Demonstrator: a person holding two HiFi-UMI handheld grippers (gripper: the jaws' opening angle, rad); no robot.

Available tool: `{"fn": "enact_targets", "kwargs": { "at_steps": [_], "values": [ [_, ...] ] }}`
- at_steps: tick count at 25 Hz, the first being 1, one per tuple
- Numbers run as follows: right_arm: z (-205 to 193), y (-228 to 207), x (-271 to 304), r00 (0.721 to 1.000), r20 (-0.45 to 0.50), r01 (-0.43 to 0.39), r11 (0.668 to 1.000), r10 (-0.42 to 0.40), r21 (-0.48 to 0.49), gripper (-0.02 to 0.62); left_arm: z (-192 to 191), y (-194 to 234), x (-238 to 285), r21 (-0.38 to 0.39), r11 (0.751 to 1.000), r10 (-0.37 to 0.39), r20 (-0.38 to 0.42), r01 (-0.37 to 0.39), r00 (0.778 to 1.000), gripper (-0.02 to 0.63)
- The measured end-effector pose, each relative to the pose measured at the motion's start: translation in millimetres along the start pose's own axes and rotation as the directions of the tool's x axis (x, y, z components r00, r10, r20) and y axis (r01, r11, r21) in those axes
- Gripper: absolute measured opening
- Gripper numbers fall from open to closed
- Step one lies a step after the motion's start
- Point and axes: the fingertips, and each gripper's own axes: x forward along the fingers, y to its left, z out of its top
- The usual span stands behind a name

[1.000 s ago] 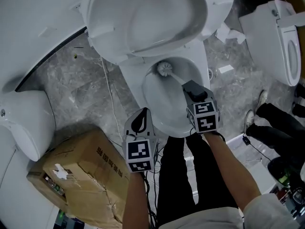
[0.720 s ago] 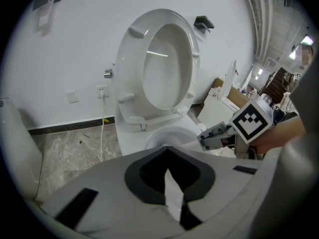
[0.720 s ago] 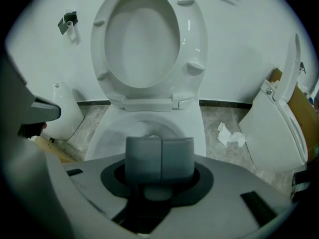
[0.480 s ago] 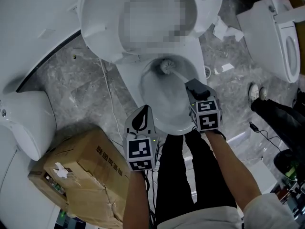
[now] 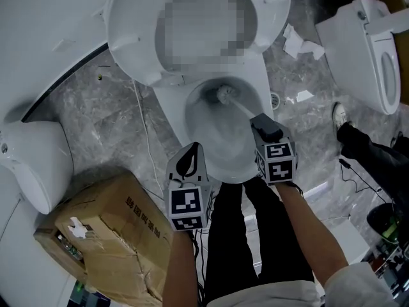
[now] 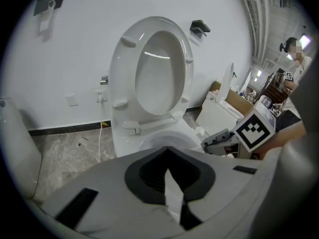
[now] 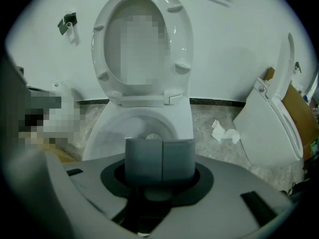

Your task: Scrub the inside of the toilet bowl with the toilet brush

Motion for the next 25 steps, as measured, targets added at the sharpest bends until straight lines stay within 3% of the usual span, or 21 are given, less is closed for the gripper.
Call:
{"fn": "enact_targets", "kwargs": {
  "at_steps": [14,25],
  "values": [
    [-44,-21,-22,0.998,-0.056,-0.011,1.000,0.011,0.007,0.176,-5,-23,0,-0.058,0.997,0.044,0.025,-0.043,0.999,0.021],
    [-64,-21,-17,0.990,-0.131,-0.071,0.988,0.053,-0.138,0.175,-20,-31,-2,-0.125,0.988,0.094,0.020,-0.091,0.995,0.021]
  ]
}}
